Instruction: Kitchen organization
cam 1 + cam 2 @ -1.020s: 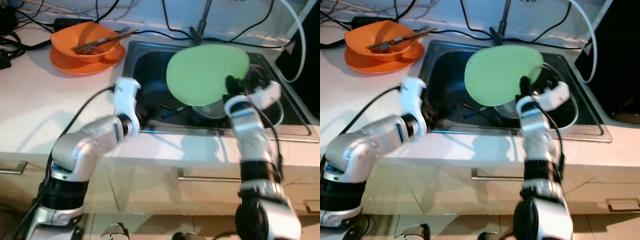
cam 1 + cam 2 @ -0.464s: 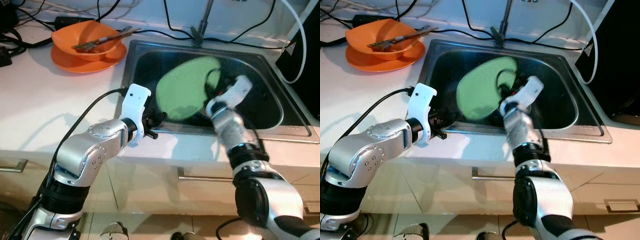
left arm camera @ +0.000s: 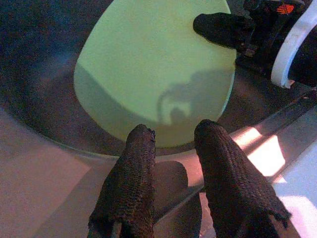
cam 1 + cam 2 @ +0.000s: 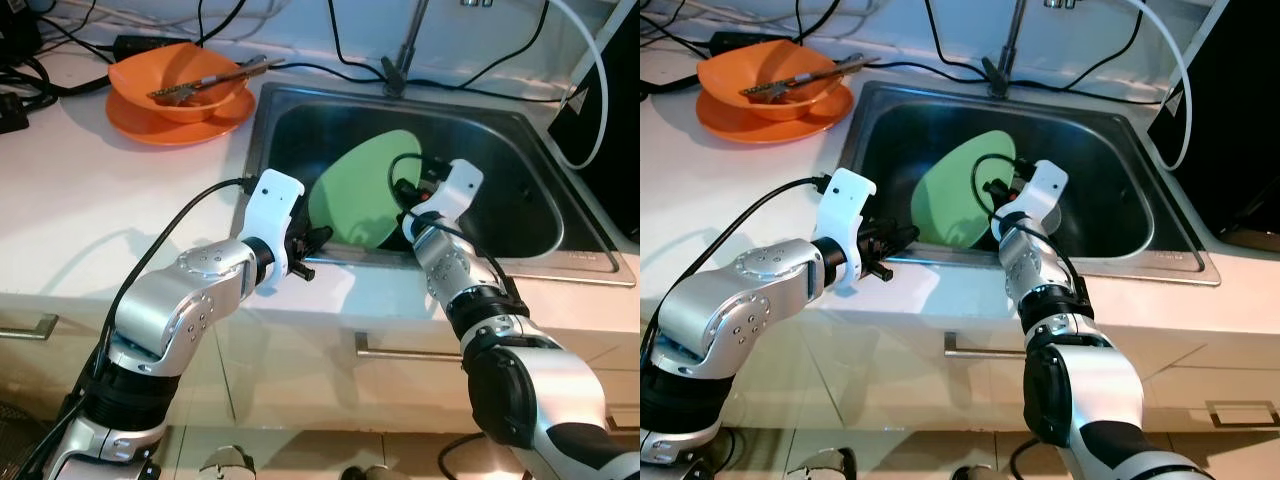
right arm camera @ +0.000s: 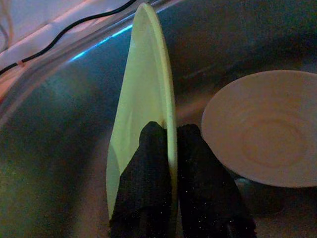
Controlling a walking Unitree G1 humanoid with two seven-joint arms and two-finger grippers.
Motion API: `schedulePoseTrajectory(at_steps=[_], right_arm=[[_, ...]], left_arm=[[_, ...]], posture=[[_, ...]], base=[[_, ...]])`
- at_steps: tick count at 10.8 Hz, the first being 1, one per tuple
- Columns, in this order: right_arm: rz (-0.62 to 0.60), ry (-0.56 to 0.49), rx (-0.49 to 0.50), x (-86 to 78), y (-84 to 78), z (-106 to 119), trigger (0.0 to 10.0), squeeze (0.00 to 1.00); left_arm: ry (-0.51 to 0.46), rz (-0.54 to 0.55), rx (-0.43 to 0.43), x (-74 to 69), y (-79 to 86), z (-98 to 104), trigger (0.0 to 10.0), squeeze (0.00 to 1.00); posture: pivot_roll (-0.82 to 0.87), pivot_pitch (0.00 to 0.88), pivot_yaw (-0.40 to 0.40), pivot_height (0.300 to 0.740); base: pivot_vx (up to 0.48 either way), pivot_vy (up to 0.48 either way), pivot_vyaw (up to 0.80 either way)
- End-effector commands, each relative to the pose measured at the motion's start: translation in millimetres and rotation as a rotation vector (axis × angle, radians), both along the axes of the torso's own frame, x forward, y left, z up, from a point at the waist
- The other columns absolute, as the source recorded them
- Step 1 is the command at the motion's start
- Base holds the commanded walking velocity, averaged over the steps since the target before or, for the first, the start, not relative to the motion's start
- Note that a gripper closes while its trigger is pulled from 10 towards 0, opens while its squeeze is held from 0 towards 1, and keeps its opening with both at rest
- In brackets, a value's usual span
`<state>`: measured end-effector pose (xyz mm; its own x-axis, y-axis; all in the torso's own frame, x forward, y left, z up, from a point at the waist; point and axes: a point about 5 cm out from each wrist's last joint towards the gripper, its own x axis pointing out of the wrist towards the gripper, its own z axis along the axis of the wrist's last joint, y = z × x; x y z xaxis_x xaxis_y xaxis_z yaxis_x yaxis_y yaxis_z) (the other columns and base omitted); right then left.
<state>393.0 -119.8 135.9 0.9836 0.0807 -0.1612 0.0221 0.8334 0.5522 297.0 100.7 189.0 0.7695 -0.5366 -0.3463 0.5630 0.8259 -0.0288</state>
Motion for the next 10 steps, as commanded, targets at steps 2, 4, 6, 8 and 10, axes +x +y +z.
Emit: schedulePoseTrajectory(at_steps=[2, 4, 6, 8, 10], right_arm=[[0.015, 0.015, -0.02, -2.6, -1.8, -7.7, 10.0, 1.0], [0.017, 0.006, -0.032, -2.4, -0.3, -6.9, 10.0, 0.0], [0.021, -0.006, -0.041, -1.9, 0.1, -5.1, 10.0, 0.0], [0.006, -0.06, -0.108, 0.9, -5.9, 4.3, 10.0, 0.0], [-0.008, -0.204, -0.188, 4.5, -10.8, 28.3, 10.0, 0.0]], left_arm=[[-0.004, -0.029, 0.015, -3.6, -5.3, -0.4, 10.0, 0.0], [-0.005, -0.032, 0.017, -3.8, -6.2, -1.6, 10.0, 0.0], [-0.006, -0.029, 0.015, -3.7, -6.5, -2.1, 10.0, 0.0], [-0.027, -0.011, 0.008, -1.3, -5.9, -1.1, 10.0, 0.0], [-0.112, 0.053, -0.023, 5.7, -1.5, 6.1, 10.0, 0.0]], posture=[[0.06, 0.081, -0.122, 0.74], [0.06, 0.075, -0.119, 0.74], [0.06, 0.072, -0.12, 0.74], [0.05, 0.075, -0.122, 0.74], [0.04, 0.078, -0.122, 0.74]], base=[[0.0, 0.0, 0.0], [0.0, 0.0, 0.0], [0.0, 0.0, 0.0], [0.0, 0.0, 0.0], [0.0, 0.0, 0.0]])
